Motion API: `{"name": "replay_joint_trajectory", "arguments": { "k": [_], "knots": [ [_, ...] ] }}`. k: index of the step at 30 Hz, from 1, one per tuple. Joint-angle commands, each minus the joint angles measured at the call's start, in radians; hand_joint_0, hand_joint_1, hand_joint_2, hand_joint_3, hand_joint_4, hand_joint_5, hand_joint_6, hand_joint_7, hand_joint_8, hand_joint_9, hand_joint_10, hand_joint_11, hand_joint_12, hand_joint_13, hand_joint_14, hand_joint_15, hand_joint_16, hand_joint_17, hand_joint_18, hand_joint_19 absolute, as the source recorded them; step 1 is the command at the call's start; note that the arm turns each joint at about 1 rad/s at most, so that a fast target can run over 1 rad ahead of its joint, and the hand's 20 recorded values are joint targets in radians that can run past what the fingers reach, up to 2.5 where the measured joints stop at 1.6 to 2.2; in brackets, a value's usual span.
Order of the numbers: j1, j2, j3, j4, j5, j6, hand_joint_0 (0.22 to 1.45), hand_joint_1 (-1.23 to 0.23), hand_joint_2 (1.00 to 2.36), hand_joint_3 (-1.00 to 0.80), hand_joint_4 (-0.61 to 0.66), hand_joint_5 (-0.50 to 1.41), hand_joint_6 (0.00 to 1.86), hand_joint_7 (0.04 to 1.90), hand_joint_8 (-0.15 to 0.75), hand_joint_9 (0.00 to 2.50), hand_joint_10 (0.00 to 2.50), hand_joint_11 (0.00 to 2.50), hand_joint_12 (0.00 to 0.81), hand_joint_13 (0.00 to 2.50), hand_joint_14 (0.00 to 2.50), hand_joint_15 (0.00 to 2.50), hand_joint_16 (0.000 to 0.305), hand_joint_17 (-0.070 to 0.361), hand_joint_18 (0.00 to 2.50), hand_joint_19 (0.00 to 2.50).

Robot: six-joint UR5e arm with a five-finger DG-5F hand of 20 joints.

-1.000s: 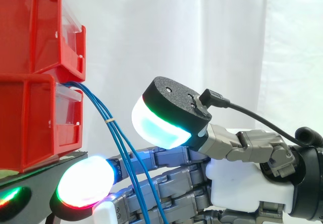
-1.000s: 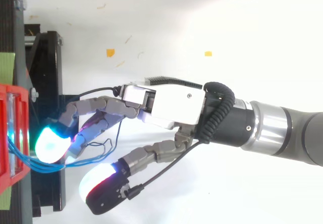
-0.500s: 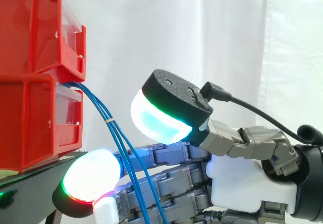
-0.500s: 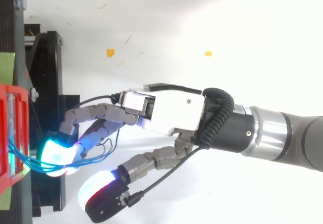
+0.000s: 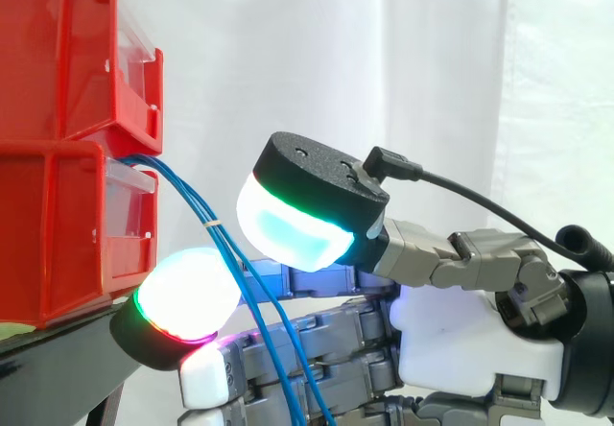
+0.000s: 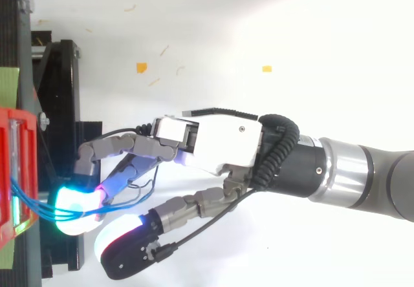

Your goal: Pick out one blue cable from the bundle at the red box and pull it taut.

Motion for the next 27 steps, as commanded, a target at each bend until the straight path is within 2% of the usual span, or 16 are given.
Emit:
{"name": "replay_joint_trajectory", "arguments": {
  "k": [1,17,18,22,27],
  "knots": [
    [-0.002,0.0,0.017,-0.006,-0.004,0.008,0.61,-0.66,1.01,-0.37,0.06,-0.1,0.5,1.2,0.252,0.85,0.03,0.6,0.331,0.8,0.02,0.52,0.047,0.106,0.59,0.6],
    [0.0,0.0,0.022,-0.004,0.002,0.008,0.62,-0.66,1.02,-0.31,0.04,-0.1,0.57,1.11,0.255,0.89,0.02,0.65,0.334,0.82,0.02,0.54,0.048,0.107,0.62,0.62],
    [0.0,0.0,0.022,-0.004,0.0,0.008,0.61,-0.66,1.02,-0.3,0.03,-0.11,0.58,1.09,0.255,0.88,0.03,0.64,0.338,0.82,0.02,0.54,0.048,0.107,0.62,0.62],
    [0.0,0.0,0.023,-0.002,0.002,0.008,0.6,-0.71,1.02,-0.24,0.05,-0.15,0.78,0.75,0.252,0.87,0.03,0.68,0.345,0.81,0.02,0.55,0.048,0.109,0.62,0.63],
    [0.0,0.0,0.022,-0.006,0.002,0.008,0.59,-0.71,1.02,-0.23,0.09,-0.17,0.87,0.67,0.262,0.87,0.03,0.71,0.351,0.81,0.02,0.55,0.05,0.112,0.63,0.64]
  ]
}}
